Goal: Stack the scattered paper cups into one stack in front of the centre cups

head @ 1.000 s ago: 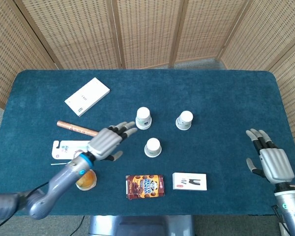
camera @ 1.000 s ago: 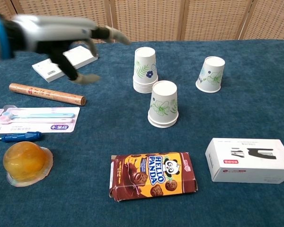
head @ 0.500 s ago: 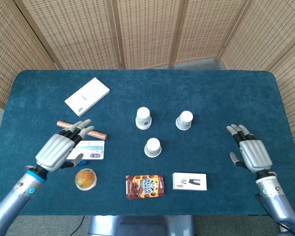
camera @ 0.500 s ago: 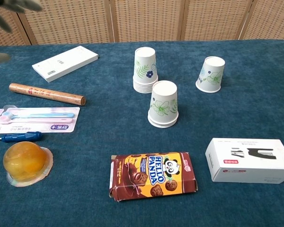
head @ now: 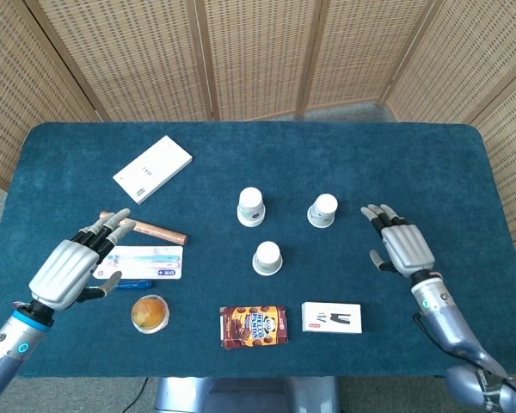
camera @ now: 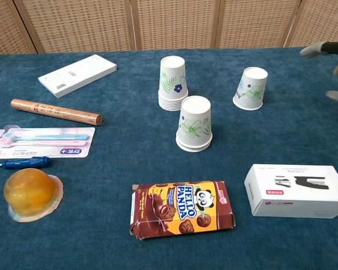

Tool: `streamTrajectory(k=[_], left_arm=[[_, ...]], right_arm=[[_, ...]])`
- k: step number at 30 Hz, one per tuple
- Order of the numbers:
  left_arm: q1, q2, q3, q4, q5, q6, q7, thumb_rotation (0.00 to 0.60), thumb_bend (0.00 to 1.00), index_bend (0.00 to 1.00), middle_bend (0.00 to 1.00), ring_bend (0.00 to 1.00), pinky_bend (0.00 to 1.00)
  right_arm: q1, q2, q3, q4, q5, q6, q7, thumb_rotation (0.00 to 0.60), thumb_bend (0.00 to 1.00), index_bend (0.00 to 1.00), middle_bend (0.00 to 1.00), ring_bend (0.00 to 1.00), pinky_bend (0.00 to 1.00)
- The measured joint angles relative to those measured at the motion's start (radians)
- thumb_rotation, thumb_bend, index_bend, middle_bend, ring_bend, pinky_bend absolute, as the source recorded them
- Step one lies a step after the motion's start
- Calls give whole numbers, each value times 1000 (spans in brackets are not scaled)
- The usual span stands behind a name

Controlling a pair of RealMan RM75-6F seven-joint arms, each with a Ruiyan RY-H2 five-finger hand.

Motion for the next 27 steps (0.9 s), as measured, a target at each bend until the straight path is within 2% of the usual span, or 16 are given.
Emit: streamTrajectory(k=[10, 27], left_arm=[[16, -7, -16, 4, 9, -26, 3, 600, 458, 0, 0, 0, 216], [37, -8, -37, 26, 44, -39, -76, 600, 459, 0, 0, 0, 219]], right_arm=[[109, -64, 37, 100, 76, -95, -23, 600, 445, 0, 0, 0, 258], [292, -160, 54, 249, 257, -256, -127, 600, 445, 0, 0, 0, 259]])
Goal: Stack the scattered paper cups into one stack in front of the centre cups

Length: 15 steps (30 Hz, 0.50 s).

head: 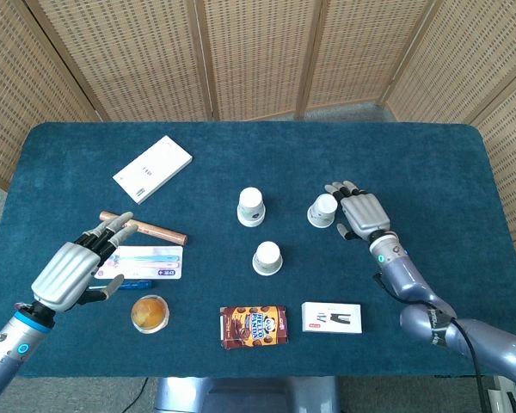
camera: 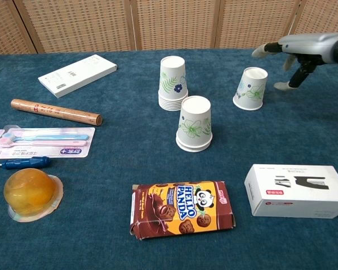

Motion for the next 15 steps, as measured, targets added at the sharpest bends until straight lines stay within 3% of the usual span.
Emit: streamTrajectory(k=[15], left_arm=[[26, 14, -9, 45, 32, 17, -102, 600, 459, 0, 0, 0, 223]], right_arm=[[111, -72, -31, 110, 105, -77, -58, 599, 447, 0, 0, 0, 258]])
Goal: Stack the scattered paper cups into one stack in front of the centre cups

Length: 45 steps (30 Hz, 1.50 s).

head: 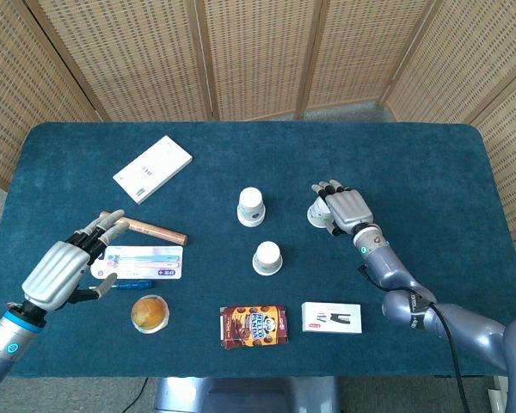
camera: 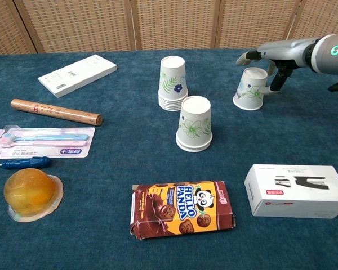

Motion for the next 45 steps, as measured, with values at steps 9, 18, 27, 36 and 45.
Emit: streamTrajectory(k=[9, 18, 27, 36, 45], left_arm=[[9, -4, -7, 20, 2, 0, -24, 600, 459, 0, 0, 0, 225], [21, -3, -10, 28, 10, 9, -37, 600, 458, 0, 0, 0, 228], [27, -7, -9, 42, 18, 8, -56, 600, 459, 0, 0, 0, 231], [29, -12, -13, 56, 20, 7, -69, 600, 459, 0, 0, 0, 233], [32, -9, -18, 70, 26, 14, -87, 600, 458, 0, 0, 0, 234]], right_arm=[[35, -25, -20, 38, 62, -2, -25, 600, 372, 0, 125, 30, 407], [43, -43, -25, 61, 63, 24, -14, 600, 370, 93, 304, 232, 534], [28, -48, -32, 69, 35, 54, 8, 600, 366, 175, 381, 305, 596], [20, -20, -35, 24, 42, 70, 0, 600, 365, 192, 392, 315, 598], [2, 87, -30, -146, 81, 105, -17, 600, 368, 189, 390, 315, 598]])
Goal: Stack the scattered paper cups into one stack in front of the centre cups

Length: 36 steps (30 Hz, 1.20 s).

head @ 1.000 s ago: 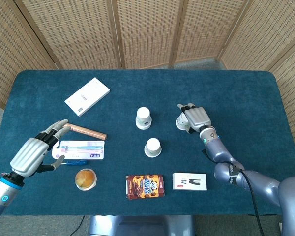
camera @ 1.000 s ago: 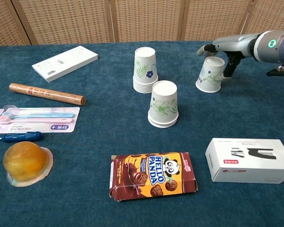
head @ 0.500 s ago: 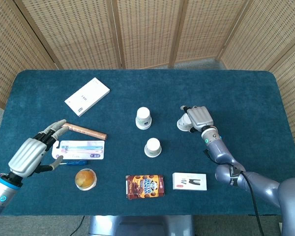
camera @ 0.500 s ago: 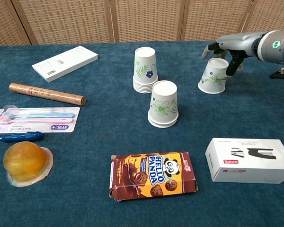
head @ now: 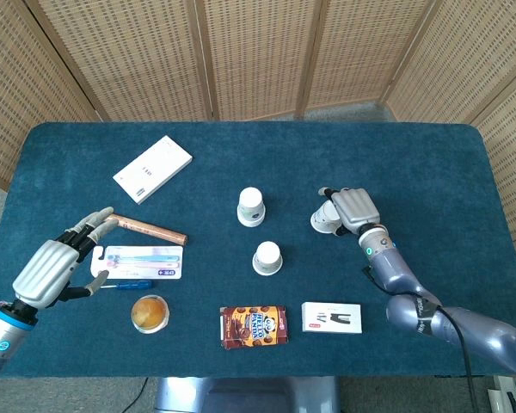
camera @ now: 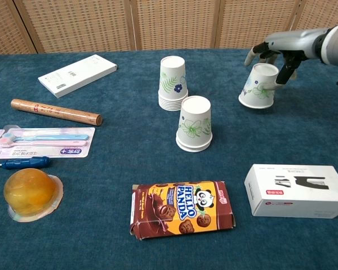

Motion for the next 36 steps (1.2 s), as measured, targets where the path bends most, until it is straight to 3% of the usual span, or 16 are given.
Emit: streamTrajectory(k=[16, 36], left_arm=[[4, -1, 10, -1, -17, -34, 65, 600, 458, 0, 0, 0, 235], [27, 1, 21, -2, 12, -6, 55, 600, 459, 0, 0, 0, 235]], right_arm=[[-40, 203, 5, -344, 22, 88, 5, 600, 374, 190, 390, 319, 603], [-40, 267, -15, -563, -25, 185, -63, 600, 369, 185, 388, 320, 603]])
